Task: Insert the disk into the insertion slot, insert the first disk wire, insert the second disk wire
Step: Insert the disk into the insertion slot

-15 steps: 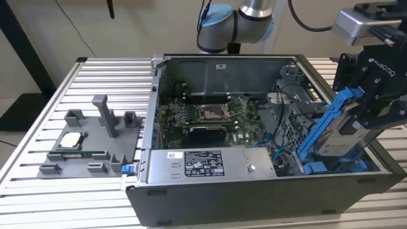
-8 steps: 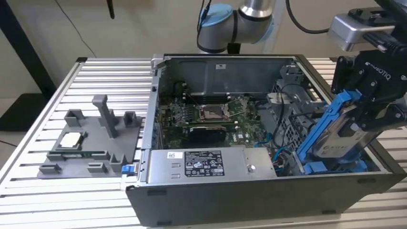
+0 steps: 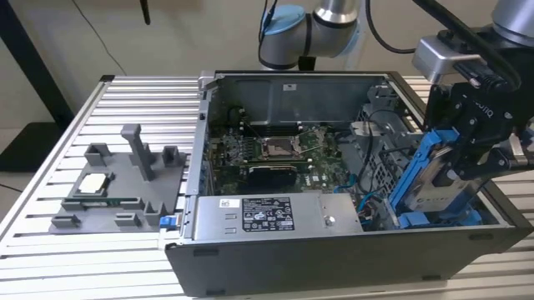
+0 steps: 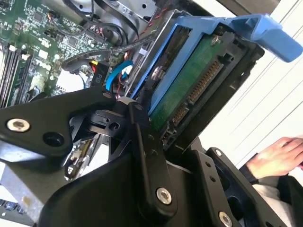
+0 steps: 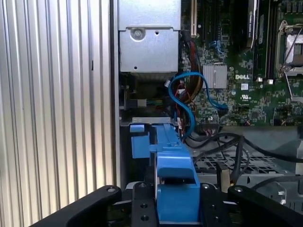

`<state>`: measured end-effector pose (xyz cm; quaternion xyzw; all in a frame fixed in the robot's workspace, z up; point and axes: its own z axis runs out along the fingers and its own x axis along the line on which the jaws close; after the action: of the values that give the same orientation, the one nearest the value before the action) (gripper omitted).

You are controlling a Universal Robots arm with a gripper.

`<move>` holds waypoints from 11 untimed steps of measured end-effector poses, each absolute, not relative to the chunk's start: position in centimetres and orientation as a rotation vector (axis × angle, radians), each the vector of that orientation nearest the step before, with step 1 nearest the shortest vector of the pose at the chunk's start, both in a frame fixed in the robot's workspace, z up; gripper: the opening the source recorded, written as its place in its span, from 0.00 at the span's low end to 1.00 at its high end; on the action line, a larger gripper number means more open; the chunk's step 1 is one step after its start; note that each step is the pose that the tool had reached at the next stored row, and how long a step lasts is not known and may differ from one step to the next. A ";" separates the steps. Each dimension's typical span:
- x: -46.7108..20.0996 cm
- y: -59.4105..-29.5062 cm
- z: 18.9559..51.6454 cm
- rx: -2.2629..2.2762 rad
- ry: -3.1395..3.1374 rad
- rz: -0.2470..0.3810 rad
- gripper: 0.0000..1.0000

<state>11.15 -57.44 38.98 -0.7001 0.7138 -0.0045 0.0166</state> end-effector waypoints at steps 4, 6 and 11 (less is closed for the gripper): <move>11.0 -57.3 38.7 -2.173 2.220 -0.011 0.32; 11.0 -57.3 38.7 -2.173 2.220 -0.011 0.32; 11.0 -57.3 38.7 -2.173 2.221 -0.012 0.34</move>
<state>10.97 -57.31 38.69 -0.6993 0.7147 -0.0037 0.0173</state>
